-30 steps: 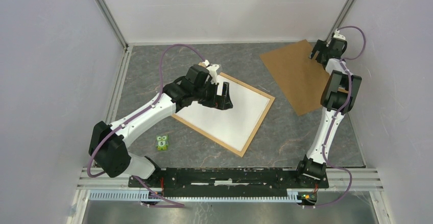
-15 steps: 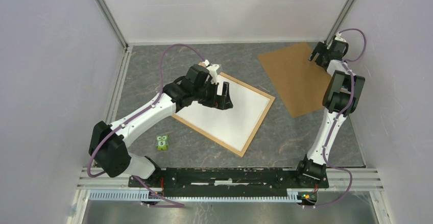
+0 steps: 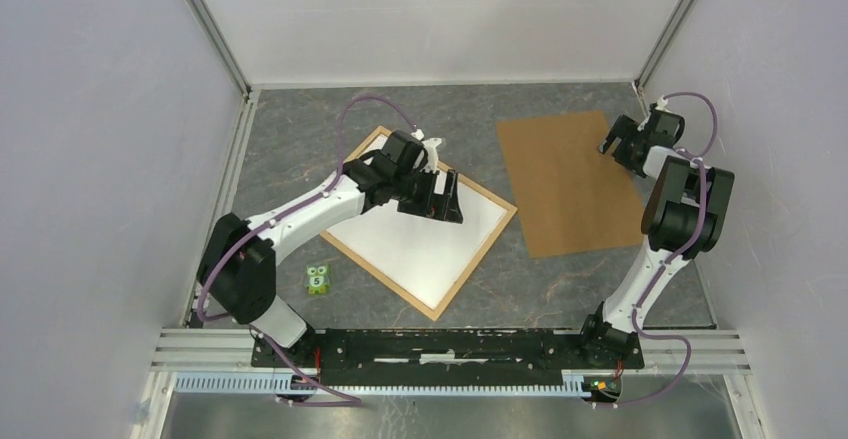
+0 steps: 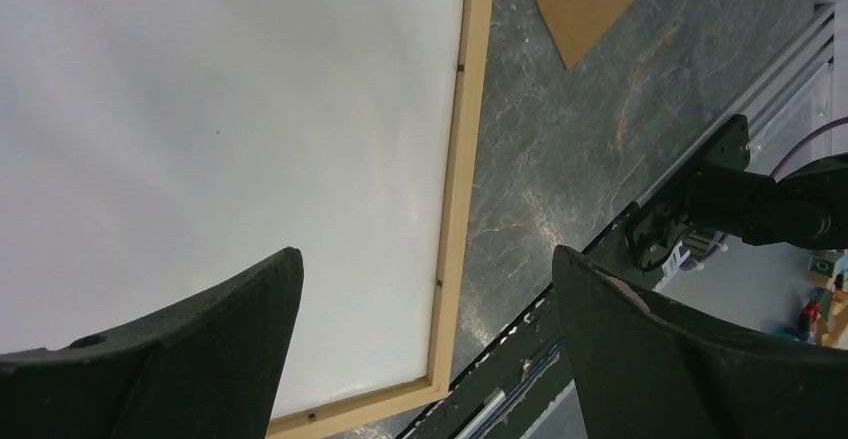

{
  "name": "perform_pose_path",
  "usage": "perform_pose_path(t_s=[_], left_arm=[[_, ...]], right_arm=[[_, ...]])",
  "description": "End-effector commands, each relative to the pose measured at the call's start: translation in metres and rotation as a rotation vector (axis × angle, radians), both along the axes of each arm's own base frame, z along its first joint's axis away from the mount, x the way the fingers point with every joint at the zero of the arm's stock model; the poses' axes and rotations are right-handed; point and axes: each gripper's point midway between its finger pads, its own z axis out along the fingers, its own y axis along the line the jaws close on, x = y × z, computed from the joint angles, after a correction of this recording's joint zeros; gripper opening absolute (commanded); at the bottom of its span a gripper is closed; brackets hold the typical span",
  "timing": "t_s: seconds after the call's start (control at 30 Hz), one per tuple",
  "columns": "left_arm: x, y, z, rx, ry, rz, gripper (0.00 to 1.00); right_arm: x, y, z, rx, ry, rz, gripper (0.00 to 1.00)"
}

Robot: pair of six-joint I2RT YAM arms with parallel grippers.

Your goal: Put the photo into the frame

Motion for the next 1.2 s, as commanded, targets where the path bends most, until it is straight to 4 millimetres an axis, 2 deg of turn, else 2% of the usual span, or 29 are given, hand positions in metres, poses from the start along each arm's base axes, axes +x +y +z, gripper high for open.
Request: perform_pose_path(t_s=[0.0,0.13,0.33,0.47,0.53,0.7,0.83,0.97,1.17], left_arm=[[-0.003,-0.031,0.008,-0.124,0.102,-0.017,1.0],[-0.017,-0.071,-0.002,-0.149,0.232,0.014,0.99],[-0.034,-0.126,-0.039,-0.083,0.352,0.157,0.97],[-0.037,-0.134,-0.064,0.026,0.326,0.287,0.98],[-0.035,-0.136,-0.076,0.045,0.326,0.346,0.98],[-0.031,-0.166,-0.092,-0.031,0.367,0.381,0.99],[-0.028,-0.181,-0.109,-0.063,0.411,0.433,0.99],[-0.019,-0.198,-0.114,-0.119,0.43,0.443,1.0],[-0.009,-0.236,-0.08,-0.284,0.423,0.332,1.0]], right_arm=[[-0.053,0.037,-0.023,0.097,0.132,0.035,0.94],[-0.079,0.031,-0.019,0.013,0.18,0.032,0.95],[-0.111,0.016,-0.014,-0.123,0.284,0.052,0.98],[-0.13,0.014,-0.015,-0.165,0.312,0.044,0.98],[-0.133,0.013,-0.013,-0.18,0.298,0.039,0.98],[-0.134,0.02,-0.024,-0.144,0.308,0.057,0.98],[-0.137,0.028,-0.033,-0.108,0.307,0.075,0.98],[-0.133,0.033,-0.031,-0.087,0.288,0.094,0.98],[-0.132,0.045,-0.033,-0.033,0.265,0.115,0.98]])
